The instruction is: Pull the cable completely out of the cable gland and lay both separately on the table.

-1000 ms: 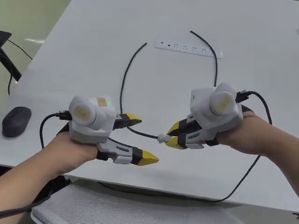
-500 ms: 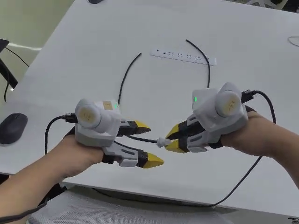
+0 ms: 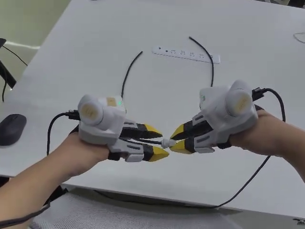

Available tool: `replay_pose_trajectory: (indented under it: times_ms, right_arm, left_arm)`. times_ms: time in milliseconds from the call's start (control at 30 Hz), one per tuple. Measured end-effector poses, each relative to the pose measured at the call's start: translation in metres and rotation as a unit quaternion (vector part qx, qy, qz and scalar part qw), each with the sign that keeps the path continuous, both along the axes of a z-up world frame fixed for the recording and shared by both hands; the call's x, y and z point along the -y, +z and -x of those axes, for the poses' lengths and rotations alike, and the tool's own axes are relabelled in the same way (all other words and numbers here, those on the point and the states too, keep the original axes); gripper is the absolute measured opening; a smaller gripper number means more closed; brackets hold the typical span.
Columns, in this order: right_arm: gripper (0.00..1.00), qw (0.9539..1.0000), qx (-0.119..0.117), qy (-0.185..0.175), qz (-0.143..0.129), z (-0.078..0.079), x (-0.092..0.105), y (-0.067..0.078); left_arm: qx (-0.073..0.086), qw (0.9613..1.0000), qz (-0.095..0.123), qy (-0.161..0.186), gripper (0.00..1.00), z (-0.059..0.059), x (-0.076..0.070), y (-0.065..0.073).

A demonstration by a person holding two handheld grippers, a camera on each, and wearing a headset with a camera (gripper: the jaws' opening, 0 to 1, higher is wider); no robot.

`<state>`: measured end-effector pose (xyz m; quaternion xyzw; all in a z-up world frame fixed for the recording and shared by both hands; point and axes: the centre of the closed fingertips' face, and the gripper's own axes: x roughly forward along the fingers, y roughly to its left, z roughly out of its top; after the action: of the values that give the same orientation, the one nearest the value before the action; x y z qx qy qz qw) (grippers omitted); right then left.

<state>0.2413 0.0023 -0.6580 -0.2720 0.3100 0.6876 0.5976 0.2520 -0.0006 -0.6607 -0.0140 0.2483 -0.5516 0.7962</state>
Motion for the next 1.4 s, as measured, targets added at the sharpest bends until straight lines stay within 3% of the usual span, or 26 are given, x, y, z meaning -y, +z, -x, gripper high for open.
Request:
replay_pose_trajectory:
  times_ms: [300,533,667,933,1000,1200,1400]
  right_arm:
    - [0.06,1.0,-0.006,0.005,-0.003,0.0015,0.0025,0.0011]
    - [0.06,0.9998,-0.01,0.009,-0.014,0.001,0.0063,-0.0008]
    - [0.06,0.9996,0.001,0.022,-0.02,0.0015,0.007,-0.0022]
    - [0.06,0.9977,0.032,0.047,-0.035,-0.0011,0.0075,-0.0023]
    - [0.06,0.9973,0.038,0.05,-0.038,-0.0018,0.0078,-0.003]
    - [0.07,0.9946,0.069,0.056,-0.054,0.0013,0.0073,-0.0043]
    - [0.08,0.9957,0.057,0.034,-0.064,0.0016,0.0072,-0.0044]
  left_arm:
    - [0.006,1.0,0.003,-0.006,0.24,-0.0024,0.003,0.0017]
    - [0.016,0.9997,0.004,-0.019,0.18,0.0023,0.0087,0.0023]
    - [0.022,0.9995,0.001,-0.021,0.16,0.0026,0.01,0.0014]
    - [0.006,0.9998,0.015,-0.014,0.16,0.0012,0.0089,0.0038]
    - [0.01,0.9998,0.014,-0.013,0.16,0.0009,0.0092,0.0035]
    - [0.0,0.9999,0.012,-0.011,0.15,0.0026,0.0086,0.0032]
    - [-0.007,0.9998,0.009,-0.019,0.15,0.0055,0.0087,0.0032]
